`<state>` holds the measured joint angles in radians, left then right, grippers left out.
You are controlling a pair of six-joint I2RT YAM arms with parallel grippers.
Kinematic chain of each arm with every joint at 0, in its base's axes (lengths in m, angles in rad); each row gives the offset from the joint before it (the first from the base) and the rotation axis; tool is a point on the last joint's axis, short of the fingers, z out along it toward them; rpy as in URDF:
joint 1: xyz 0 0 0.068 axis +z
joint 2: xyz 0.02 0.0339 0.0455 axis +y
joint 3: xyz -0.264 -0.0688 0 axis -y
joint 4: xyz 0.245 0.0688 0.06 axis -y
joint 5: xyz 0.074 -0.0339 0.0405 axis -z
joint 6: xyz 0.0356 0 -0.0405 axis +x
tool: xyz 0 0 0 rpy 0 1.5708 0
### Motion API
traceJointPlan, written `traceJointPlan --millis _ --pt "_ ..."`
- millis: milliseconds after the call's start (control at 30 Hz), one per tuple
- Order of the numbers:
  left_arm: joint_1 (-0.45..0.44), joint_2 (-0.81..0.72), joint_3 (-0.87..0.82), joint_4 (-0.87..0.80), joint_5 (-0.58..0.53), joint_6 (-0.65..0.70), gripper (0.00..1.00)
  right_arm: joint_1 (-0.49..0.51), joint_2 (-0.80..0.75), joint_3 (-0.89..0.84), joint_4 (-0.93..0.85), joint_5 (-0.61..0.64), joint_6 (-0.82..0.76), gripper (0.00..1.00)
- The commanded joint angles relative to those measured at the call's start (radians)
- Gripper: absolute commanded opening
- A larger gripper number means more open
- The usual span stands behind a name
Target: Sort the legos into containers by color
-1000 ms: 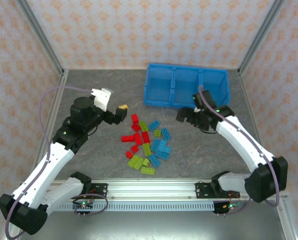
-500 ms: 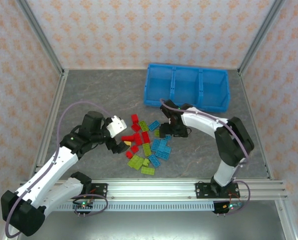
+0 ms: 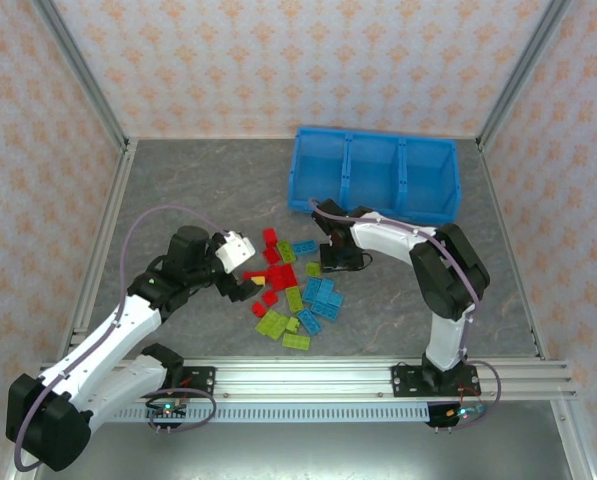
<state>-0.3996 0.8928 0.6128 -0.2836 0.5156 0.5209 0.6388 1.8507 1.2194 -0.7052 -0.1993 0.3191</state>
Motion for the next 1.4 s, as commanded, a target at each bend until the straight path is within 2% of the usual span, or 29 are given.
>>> traceJointPlan --millis 0,167,367,500,600,767,900,1067,1233,1367 --pt "-0.005 0.003 -0.017 0.059 0.002 -0.019 1.0 0.004 -0.104 -0.014 0.008 0.094 0.019 0.34" --pt "-0.004 0.017 -0.013 0.072 0.013 -0.025 1.0 0.002 -0.22 -0.031 0.013 0.198 0.053 0.27" --pt "-0.005 0.02 -0.009 0.075 0.011 -0.025 1.0 -0.03 -0.34 0.017 -0.028 0.317 0.074 0.25" --pt "-0.005 0.018 -0.01 0.086 0.014 -0.035 1.0 -0.15 -0.402 0.07 -0.045 0.349 0.075 0.21" --pt "-0.005 0.021 -0.005 0.083 0.015 -0.036 1.0 -0.285 -0.41 0.108 -0.022 0.337 0.045 0.19" --pt "-0.005 0.018 0.001 0.071 0.005 -0.027 1.0 -0.521 -0.298 0.191 0.043 0.204 0.011 0.19" --pt "-0.005 0.018 0.003 0.061 -0.013 -0.011 1.0 -0.625 -0.115 0.316 0.027 0.072 -0.014 0.19" --pt "-0.004 0.028 0.015 0.044 -0.042 0.003 1.0 -0.681 0.061 0.436 0.006 0.022 0.0 0.16" --pt "-0.005 0.033 0.01 0.047 -0.058 0.009 1.0 -0.691 0.127 0.543 -0.092 0.053 0.003 0.33" --pt "-0.005 0.057 0.01 0.063 -0.074 -0.001 1.0 -0.69 0.051 0.518 -0.098 0.047 0.009 0.38"
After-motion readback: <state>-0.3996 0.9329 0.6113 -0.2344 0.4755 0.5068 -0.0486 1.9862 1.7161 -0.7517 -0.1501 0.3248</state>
